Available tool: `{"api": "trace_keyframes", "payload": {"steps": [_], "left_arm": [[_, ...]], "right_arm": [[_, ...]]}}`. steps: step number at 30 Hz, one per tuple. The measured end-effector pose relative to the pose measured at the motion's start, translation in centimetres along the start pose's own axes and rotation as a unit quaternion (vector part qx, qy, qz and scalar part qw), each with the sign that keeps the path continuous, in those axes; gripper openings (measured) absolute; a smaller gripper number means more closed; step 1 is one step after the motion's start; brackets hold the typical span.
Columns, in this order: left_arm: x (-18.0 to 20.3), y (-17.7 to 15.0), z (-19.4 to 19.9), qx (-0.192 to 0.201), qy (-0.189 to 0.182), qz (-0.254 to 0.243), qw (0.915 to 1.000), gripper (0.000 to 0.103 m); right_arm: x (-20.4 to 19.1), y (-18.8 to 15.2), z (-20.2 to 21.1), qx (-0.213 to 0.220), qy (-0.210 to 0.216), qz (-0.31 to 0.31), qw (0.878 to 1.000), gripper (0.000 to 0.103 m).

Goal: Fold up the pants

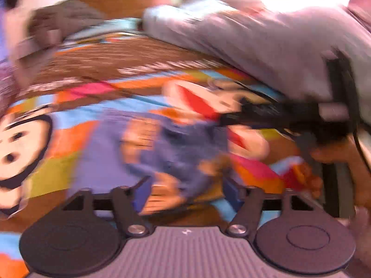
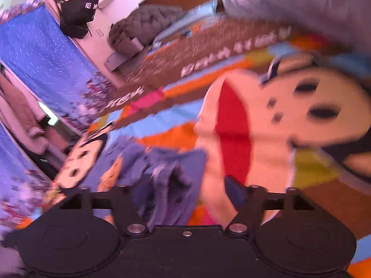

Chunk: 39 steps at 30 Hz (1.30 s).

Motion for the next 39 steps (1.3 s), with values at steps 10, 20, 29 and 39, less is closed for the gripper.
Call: {"api": "trace_keyframes", "payload": {"steps": [10, 20, 29, 39], "left_arm": [[-11.4, -1.5, -2.0, -0.041, 0.172, 0.152, 0.9724, 0.093], [-11.3, -3.4, -1.2, -0.023, 0.138, 0.167, 0.976, 0.096], [-10.4, 0.9, -0.9, 0.003, 0.127, 0.091, 0.9877, 0.101], [-10.5, -2.6, -2.2, -0.037, 0.116, 0.138, 0.9829, 0.102]], "right_arm": [[-6.7, -0.8, -3.3, 0.032, -0.092, 0.179, 0.979, 0.09], [-2.5, -2.0, -2.6, 0.007, -0.174, 0.126, 0.977, 0.097], [-3.8, -1.2, -0.5, 0.021, -0.098, 0.09, 0.991, 0.102], [-2.7, -3.7, 0.3, -0.025, -0.059, 0.052, 0.997, 0.102]]}}
Point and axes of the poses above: each gripper's, at about its wrist camera, not at the fingertips, and z roughly against the way its jaws point, x to its right, y to its top, the point moved 8 cm from there along -z, roughly the way its jaws point, and after that the axes turned 12 degrees about -y, right-handed, at the moved point
